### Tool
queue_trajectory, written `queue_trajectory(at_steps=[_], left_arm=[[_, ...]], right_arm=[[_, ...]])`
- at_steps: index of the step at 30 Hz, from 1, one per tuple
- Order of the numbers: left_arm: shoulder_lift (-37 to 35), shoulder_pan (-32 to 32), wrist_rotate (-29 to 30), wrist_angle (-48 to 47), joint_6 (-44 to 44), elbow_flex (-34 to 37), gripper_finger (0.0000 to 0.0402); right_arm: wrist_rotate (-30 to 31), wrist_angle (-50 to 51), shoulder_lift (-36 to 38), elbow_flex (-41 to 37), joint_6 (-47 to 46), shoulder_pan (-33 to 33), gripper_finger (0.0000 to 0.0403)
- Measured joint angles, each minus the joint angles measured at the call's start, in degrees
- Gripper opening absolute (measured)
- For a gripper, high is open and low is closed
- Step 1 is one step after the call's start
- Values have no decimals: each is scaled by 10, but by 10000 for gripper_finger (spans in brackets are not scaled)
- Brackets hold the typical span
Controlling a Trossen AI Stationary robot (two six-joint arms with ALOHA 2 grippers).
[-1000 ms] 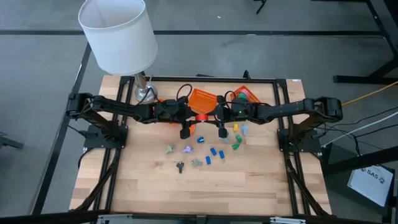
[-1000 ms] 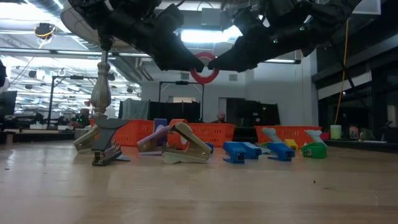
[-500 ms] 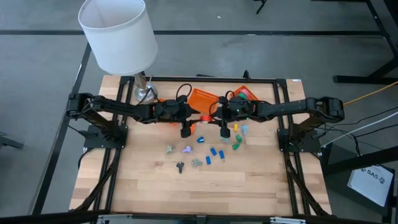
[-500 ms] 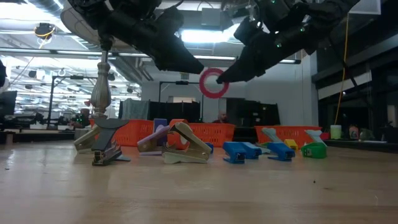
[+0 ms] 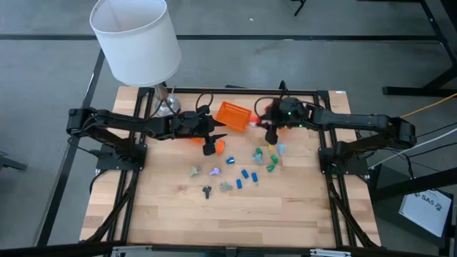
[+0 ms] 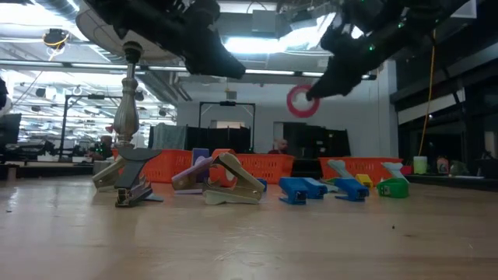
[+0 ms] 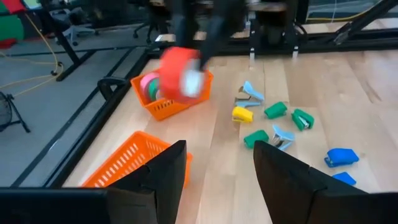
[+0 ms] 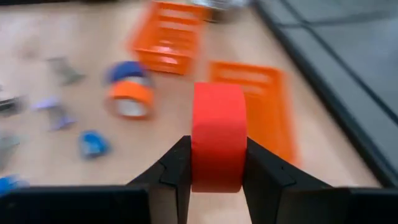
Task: Pick and place Stapler, Stapler remover, tape
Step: Put the red tape into the right orange bin
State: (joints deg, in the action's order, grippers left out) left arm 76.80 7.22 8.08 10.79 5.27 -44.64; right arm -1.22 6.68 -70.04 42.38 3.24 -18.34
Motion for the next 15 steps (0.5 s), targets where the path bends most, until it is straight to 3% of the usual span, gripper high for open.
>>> queue_trajectory(at_steps=[7,15], left_arm=[[-1,0,1,-7,0,0,185],[-1,0,32,-8,0,0,186]], right_arm=[[184,11,-15,-43,-114,-40,116],[229,5,-41,-66,-133,-56,112]])
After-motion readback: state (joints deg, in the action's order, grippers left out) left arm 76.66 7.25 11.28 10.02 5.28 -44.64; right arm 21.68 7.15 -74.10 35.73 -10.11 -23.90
